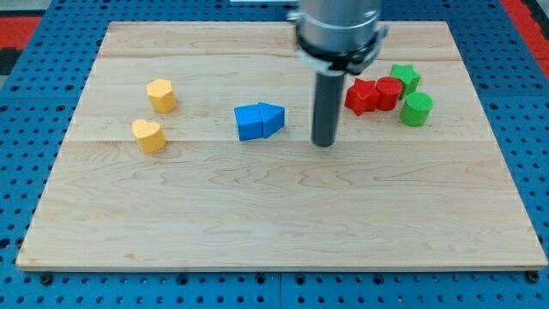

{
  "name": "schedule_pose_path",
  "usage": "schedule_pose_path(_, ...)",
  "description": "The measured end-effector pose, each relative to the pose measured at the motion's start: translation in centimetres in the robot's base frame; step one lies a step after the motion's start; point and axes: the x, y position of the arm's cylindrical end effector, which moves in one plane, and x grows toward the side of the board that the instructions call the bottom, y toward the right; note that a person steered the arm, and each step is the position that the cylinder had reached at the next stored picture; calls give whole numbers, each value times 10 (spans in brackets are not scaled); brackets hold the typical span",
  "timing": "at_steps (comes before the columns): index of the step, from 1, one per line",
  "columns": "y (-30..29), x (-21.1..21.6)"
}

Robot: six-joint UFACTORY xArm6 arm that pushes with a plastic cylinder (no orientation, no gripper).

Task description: Move the blue triangle to the left side

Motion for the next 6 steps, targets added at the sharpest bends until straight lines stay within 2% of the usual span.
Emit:
schedule_pose_path(1, -44, -34)
schedule_pose_path(2, -120, -34)
schedule_pose_path(6, -115, -22)
